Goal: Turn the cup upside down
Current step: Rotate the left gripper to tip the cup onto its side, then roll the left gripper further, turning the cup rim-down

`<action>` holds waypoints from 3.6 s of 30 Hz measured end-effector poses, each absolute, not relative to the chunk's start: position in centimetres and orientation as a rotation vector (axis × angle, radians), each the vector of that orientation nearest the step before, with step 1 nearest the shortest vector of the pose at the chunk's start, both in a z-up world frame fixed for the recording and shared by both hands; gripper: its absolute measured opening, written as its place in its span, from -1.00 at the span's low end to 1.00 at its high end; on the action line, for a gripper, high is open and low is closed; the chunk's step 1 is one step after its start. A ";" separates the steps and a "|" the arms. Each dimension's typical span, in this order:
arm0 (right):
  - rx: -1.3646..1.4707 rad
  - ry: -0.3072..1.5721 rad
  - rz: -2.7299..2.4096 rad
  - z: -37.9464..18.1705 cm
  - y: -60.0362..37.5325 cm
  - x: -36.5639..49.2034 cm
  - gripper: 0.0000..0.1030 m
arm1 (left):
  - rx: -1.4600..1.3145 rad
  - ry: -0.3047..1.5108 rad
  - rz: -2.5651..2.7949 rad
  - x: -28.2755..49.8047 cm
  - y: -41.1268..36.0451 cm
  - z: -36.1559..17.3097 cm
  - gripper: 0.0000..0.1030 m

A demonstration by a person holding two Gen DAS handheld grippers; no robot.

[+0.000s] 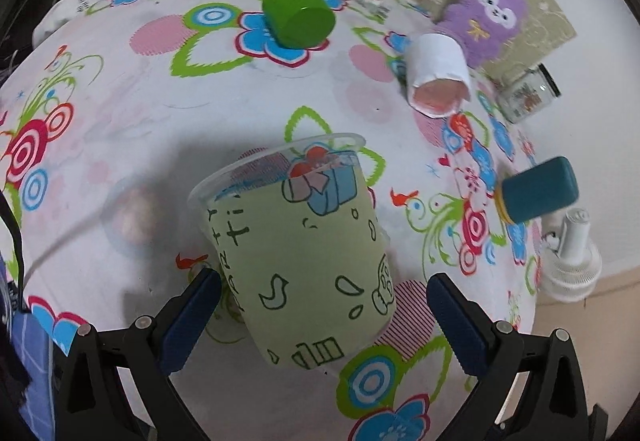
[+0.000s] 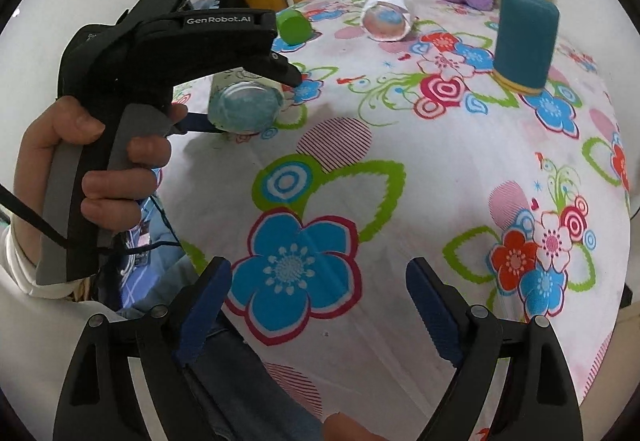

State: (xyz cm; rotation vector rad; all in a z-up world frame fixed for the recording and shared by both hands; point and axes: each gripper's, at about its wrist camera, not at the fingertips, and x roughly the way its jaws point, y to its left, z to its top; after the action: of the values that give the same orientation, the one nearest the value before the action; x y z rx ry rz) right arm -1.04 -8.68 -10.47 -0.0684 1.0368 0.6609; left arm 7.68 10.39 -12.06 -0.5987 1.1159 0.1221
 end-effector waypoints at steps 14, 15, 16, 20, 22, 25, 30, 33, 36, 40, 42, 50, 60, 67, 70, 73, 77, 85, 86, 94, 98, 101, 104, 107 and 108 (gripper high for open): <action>0.005 1.042 0.657 -11.4 -10.2 -0.9 0.75 | -0.616 1.095 0.144 7.4 10.5 -11.9 0.30; 0.005 1.040 0.656 -11.3 -10.2 -1.0 0.75 | -0.612 1.095 0.142 7.4 10.5 -11.9 0.30; 0.005 1.039 0.656 -11.3 -10.2 -1.0 0.75 | -0.609 1.097 0.137 7.4 10.4 -11.9 0.30; 0.004 1.031 0.656 -11.1 -10.1 -1.1 0.75 | -0.585 1.108 0.114 7.4 10.3 -11.9 0.29; 0.005 1.023 0.656 -11.0 -10.0 -1.2 0.75 | -0.568 1.117 0.096 7.4 10.3 -11.8 0.29; 0.005 1.008 0.661 -10.6 -9.8 -1.2 0.75 | -0.533 1.133 0.070 7.5 10.6 -11.8 0.29; 0.018 0.981 0.680 -10.0 -9.0 -1.0 0.75 | -0.460 1.163 0.024 7.8 11.6 -11.3 0.29; 0.026 0.974 0.697 -9.9 -8.3 -0.8 0.75 | -0.385 1.171 0.005 8.0 12.4 -10.7 0.29; 0.033 0.965 0.718 -9.7 -7.7 -0.8 0.75 | -0.297 1.168 -0.014 8.2 13.0 -9.8 0.29; 0.041 0.943 0.739 -9.3 -6.7 -0.8 0.75 | -0.188 1.173 -0.057 8.2 13.4 -8.5 0.29; 0.049 0.931 0.745 -9.1 -6.3 -0.8 0.75 | -0.133 1.176 -0.076 8.2 13.3 -7.9 0.29; 0.086 0.899 0.770 -9.1 -4.6 -0.9 0.75 | 0.169 1.217 -0.161 8.1 12.3 -6.1 0.29; 0.088 0.879 0.783 -9.1 -3.6 -1.0 0.75 | 0.562 1.256 -0.204 8.2 10.9 -5.6 0.29; 0.094 0.879 0.784 -9.3 -3.8 -1.4 0.75 | 0.769 1.426 -0.274 8.0 9.9 -7.4 0.29; 0.099 0.882 0.782 -9.4 -3.9 -1.5 0.75 | 0.819 1.514 -0.307 8.0 9.6 -7.4 0.29; 0.108 0.886 0.789 -9.6 -3.9 -1.5 0.75 | 0.852 1.629 -0.336 8.1 9.3 -7.7 0.29; 0.105 0.883 0.791 -9.6 -3.8 -1.6 0.75 | 0.887 1.783 -0.352 8.1 9.1 -9.1 0.29; 0.128 0.886 0.780 -10.1 -4.3 -1.3 0.75 | 0.831 1.988 -0.377 9.0 7.7 -11.4 0.29; 0.129 0.887 0.779 -10.1 -4.4 -1.3 0.75 | 0.821 2.002 -0.381 9.1 7.5 -11.6 0.29; 0.131 0.874 0.773 -10.1 -4.3 -1.0 0.75 | 0.868 2.097 -0.403 9.2 5.9 -13.8 0.30; 0.124 0.869 0.770 -10.2 -4.0 -1.0 0.75 | 0.877 2.129 -0.383 10.0 5.6 -14.7 0.31; 0.132 0.871 0.760 -10.4 -4.0 -0.6 0.75 | 0.893 2.130 -0.366 10.6 5.3 -15.2 0.31; 0.140 0.866 0.754 -10.3 -4.2 -0.5 0.75 | 0.888 2.130 -0.362 11.2 4.7 -15.3 0.31; 0.137 0.860 0.742 -10.1 -4.3 -0.3 0.75 | 0.883 2.120 -0.367 11.4 4.2 -15.3 0.36; 0.136 0.856 0.734 -10.0 -4.4 -0.3 0.75 | 0.882 2.117 -0.367 11.4 4.1 -15.2 0.39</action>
State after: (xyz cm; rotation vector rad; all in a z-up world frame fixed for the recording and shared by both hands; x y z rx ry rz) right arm -0.26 -4.41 -10.03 0.1355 0.8563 0.7338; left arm 11.44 4.12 -15.24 0.8816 2.1168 -0.3673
